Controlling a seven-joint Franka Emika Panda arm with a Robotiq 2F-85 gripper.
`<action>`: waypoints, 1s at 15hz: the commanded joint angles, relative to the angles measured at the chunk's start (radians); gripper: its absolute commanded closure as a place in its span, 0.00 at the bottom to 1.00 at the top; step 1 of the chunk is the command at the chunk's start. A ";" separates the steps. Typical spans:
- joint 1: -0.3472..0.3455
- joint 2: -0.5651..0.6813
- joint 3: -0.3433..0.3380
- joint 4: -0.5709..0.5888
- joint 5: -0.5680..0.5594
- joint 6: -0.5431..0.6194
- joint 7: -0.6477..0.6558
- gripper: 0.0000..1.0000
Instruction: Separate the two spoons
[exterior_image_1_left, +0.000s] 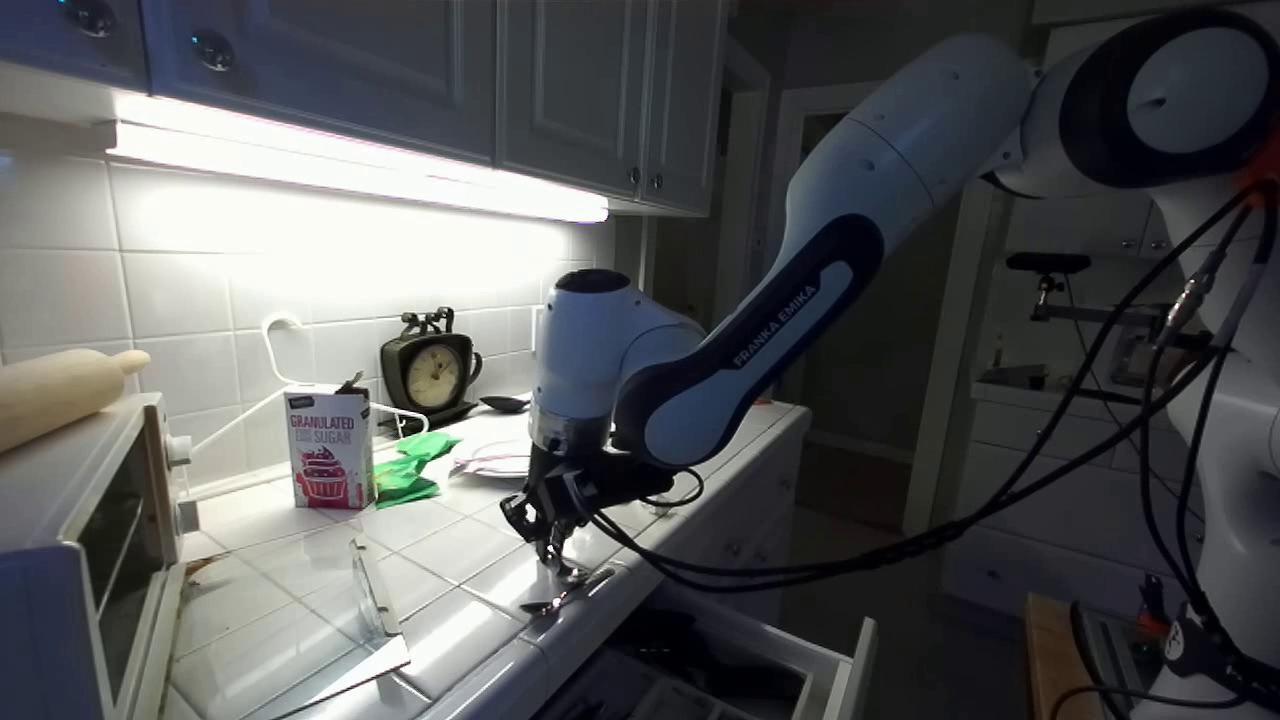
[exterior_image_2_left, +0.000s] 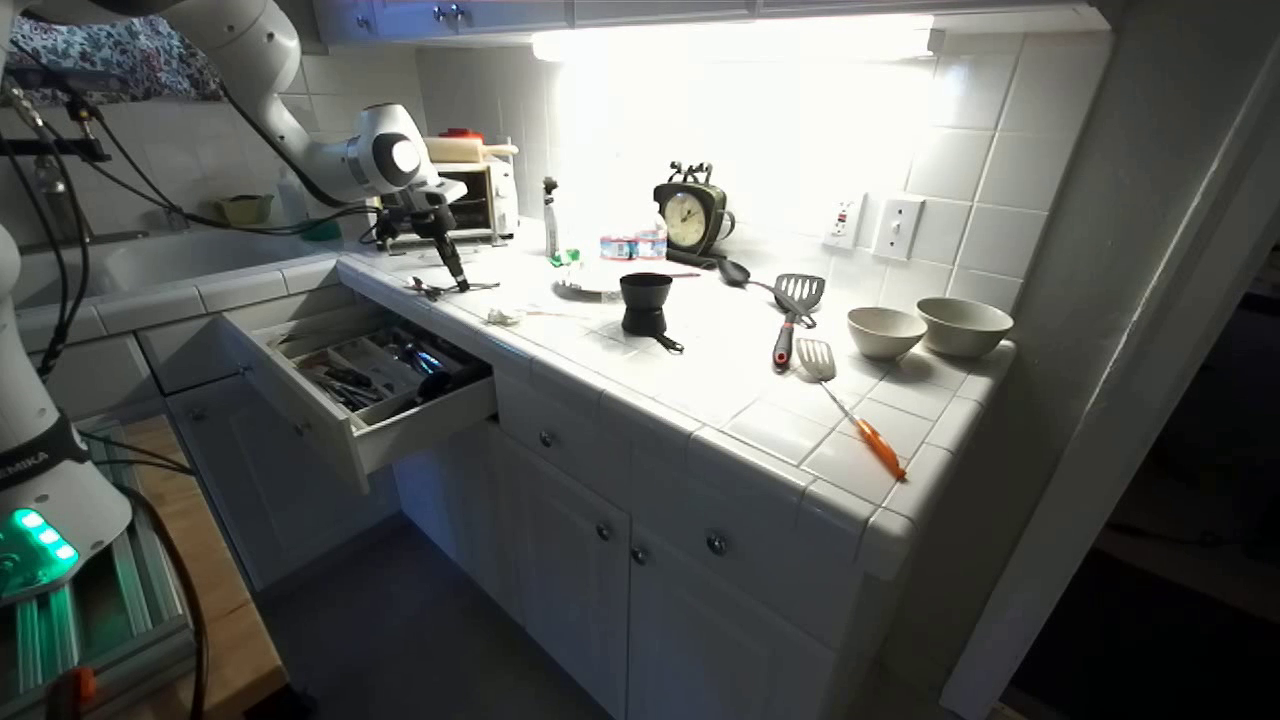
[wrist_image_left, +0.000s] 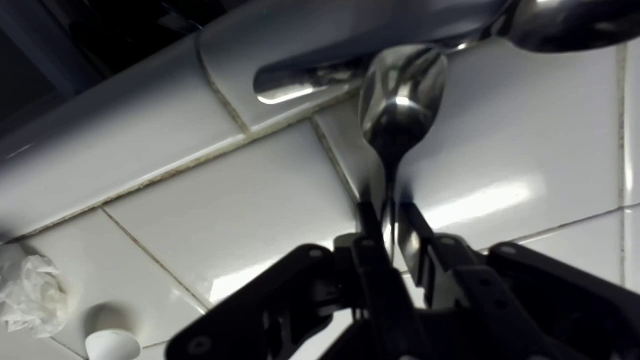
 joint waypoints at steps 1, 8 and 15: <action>0.005 -0.001 0.000 0.015 -0.032 -0.015 0.033 0.78; 0.005 -0.008 0.002 0.013 -0.031 -0.012 0.031 0.88; 0.006 -0.013 0.003 0.010 -0.030 -0.009 0.031 0.97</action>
